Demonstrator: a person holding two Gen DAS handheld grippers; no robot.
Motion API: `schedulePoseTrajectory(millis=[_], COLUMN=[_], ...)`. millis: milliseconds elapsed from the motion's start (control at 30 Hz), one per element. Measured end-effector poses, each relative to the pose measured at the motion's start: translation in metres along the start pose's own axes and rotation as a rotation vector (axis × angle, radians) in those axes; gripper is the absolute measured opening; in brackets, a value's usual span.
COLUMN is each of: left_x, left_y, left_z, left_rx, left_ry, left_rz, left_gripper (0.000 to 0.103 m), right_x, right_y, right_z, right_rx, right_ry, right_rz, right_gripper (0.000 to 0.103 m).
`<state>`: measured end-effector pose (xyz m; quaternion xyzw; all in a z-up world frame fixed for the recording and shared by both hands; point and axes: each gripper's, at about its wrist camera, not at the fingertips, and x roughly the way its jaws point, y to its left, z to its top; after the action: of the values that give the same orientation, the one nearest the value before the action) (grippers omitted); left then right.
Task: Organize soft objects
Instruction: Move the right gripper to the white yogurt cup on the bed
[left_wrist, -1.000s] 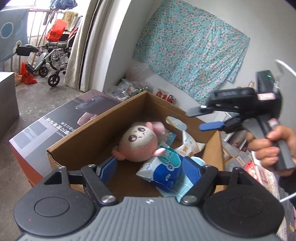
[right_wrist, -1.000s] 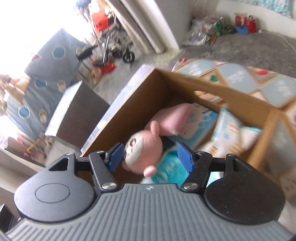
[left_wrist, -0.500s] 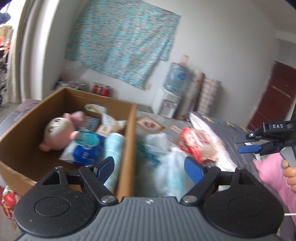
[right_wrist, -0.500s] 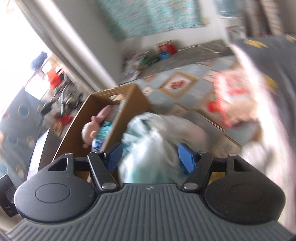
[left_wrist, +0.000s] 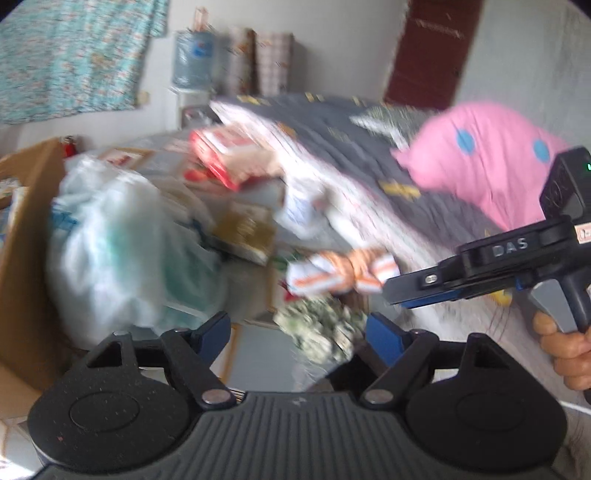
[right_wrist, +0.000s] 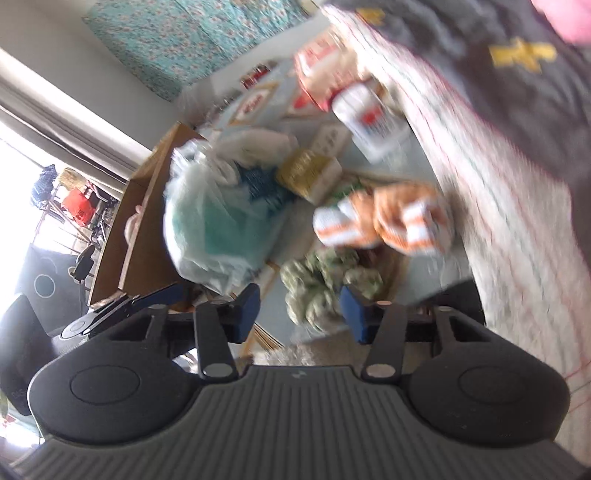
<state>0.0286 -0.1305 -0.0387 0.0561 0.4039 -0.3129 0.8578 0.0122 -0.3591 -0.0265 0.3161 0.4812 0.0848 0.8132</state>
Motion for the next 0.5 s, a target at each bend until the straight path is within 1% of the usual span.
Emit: schedulePoseTrajectory(millis=[67, 100, 133, 200, 233, 267, 333, 500], left_x=[0.024, 0.035, 0.044, 0.058, 0.063, 0.068, 0.075, 0.091], left_y=[-0.012, -0.016, -0.018, -0.021, -0.02, -0.02, -0.017, -0.003], left_z=[-0.001, -0.002, -0.001, 0.0, 0.002, 0.005, 0.01, 0.03], left_rx=[0.034, 0.047, 0.06, 0.074, 0.074, 0.077, 0.073, 0.035], left_ry=[0.065, 0.094, 0.117, 0.147, 0.158, 0.164, 0.165, 0.146], left_rz=[0.007, 0.015, 0.024, 0.032, 0.044, 0.058, 0.079, 0.121], left_gripper=[0.072, 0.066, 0.062, 0.06, 0.055, 0.052, 0.051, 0.051], right_x=[0.016, 0.023, 0.032, 0.046, 0.052, 0.057, 0.064, 0.083], right_y=[-0.01, -0.013, -0.014, -0.015, -0.015, -0.016, -0.018, -0.023], right_z=[-0.005, -0.006, -0.004, -0.001, -0.001, 0.003, 0.009, 0.033], right_rx=[0.02, 0.027, 0.038, 0.035, 0.034, 0.035, 0.044, 0.075], right_ry=[0.021, 0.031, 0.045, 0.061, 0.062, 0.06, 0.045, 0.008], right_rz=[-0.011, -0.008, -0.01, -0.011, -0.014, -0.013, -0.005, 0.026], right_gripper=[0.033, 0.029, 0.027, 0.023, 0.023, 0.022, 0.022, 0.022])
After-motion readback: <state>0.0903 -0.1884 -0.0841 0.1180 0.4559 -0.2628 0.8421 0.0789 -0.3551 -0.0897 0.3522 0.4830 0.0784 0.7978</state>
